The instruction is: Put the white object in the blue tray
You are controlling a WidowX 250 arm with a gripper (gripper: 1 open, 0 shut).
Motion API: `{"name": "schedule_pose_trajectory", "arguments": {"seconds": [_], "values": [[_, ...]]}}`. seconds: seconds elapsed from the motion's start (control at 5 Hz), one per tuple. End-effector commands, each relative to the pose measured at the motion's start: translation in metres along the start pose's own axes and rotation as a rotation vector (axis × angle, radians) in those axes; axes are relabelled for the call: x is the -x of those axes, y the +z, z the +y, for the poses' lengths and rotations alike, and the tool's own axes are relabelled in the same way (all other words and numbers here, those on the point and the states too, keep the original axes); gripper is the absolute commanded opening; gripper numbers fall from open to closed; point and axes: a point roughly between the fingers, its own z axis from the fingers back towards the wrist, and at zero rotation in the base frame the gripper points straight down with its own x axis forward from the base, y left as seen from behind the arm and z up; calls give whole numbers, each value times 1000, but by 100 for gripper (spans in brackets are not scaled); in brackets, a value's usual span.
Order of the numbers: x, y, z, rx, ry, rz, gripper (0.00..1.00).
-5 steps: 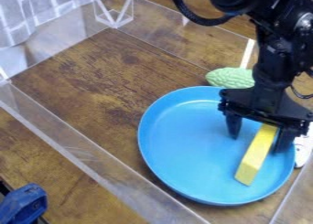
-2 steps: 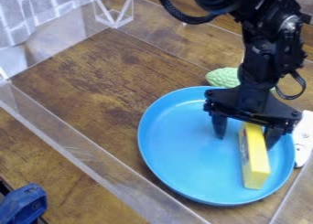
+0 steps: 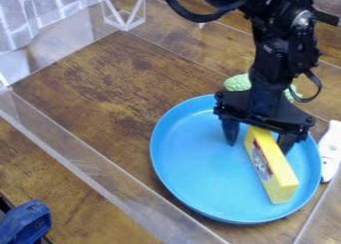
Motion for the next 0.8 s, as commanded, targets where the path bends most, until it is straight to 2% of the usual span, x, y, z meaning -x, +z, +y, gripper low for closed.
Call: {"name": "schedule_pose_trajectory", "arguments": {"seconds": [0.0, 0.4, 0.6], "values": [[-22, 25, 9, 24, 4, -68, 100], [-18, 31, 27, 27, -19, -62, 100], [-17, 30, 16, 26, -2, -63, 100]]}}
